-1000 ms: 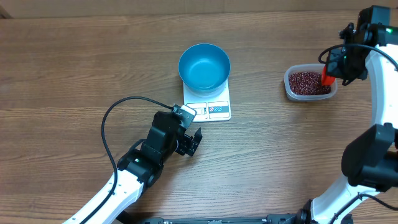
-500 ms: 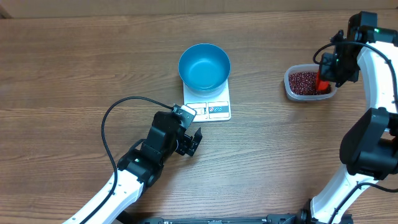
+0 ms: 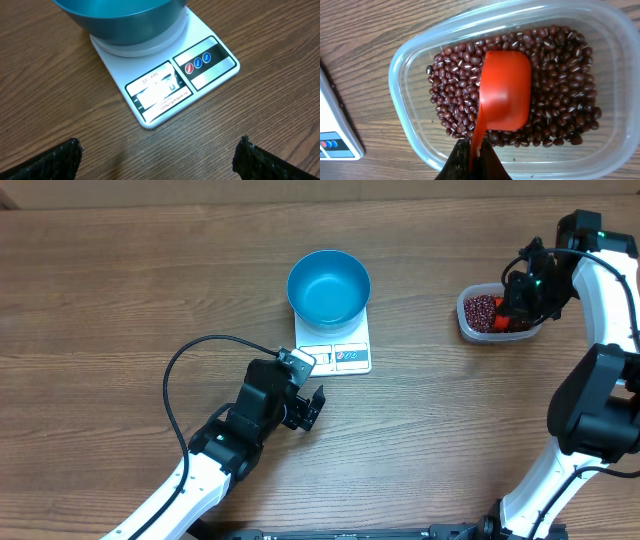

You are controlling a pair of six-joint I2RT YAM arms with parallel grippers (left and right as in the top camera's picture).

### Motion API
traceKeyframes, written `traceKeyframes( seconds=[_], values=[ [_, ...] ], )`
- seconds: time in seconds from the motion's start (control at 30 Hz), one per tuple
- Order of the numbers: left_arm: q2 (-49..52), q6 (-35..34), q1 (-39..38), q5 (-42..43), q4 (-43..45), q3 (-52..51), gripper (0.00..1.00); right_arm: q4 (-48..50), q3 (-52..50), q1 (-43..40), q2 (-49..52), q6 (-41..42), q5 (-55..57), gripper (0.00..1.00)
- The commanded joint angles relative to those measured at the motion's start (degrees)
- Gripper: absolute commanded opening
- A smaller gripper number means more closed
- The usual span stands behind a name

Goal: Scoop item into bowl and weigh 150g on scale
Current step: 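Dip the red scoop into the beans and scoop with the right gripper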

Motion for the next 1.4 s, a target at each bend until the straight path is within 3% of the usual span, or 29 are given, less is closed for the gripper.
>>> traceKeyframes(
  seconds=[0.0, 0.73, 1.37],
  values=[
    [0.5, -0.8, -0.3, -0.1, 0.2, -0.3, 1.00, -0.7, -1.0, -0.5, 1.3, -0.2, -4.8, 0.04],
    [0.5, -0.8, -0.3, -0.1, 0.2, -0.3, 1.00, 3.1, -8.0, -7.4, 1.3, 2.4, -19.4, 0.04],
    [0.5, -0.8, -0.3, -0.1, 0.2, -0.3, 1.00, 2.7, -8.0, -13.8, 1.3, 2.9, -26.2, 0.04]
  ],
)
